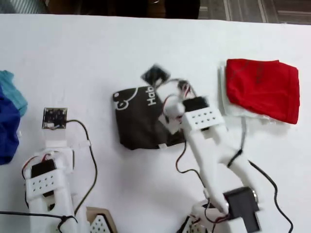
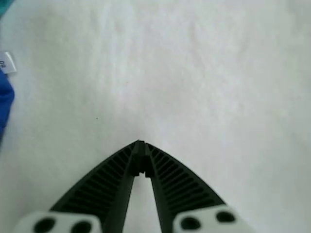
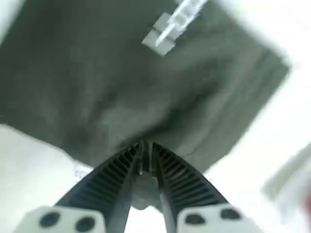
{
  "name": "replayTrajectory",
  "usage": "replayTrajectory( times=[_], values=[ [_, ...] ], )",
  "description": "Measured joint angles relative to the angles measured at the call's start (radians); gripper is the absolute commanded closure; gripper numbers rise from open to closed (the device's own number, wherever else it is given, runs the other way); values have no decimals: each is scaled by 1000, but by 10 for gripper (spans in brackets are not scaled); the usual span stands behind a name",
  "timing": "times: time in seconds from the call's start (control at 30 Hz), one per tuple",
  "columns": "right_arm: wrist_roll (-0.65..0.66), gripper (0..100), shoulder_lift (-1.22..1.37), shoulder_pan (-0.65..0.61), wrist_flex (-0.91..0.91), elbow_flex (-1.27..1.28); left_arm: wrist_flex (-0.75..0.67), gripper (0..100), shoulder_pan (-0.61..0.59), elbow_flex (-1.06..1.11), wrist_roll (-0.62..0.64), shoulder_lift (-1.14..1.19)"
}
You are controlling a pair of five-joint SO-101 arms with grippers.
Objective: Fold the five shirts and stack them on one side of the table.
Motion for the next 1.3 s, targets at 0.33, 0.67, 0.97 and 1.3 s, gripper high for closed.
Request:
replayTrajectory(
  times=[0.33,0.67,0.97,1.3],
  values=[
    [0,978,127,-91,9,-52,0,973,3,0,0,0],
    [0,978,361,-138,-71,-52,0,973,2,0,0,0],
    [0,978,322,-124,32,-258,0,973,3,0,0,0],
    [0,977,420,-209,14,-456,0,973,2,0,0,0]
  ],
)
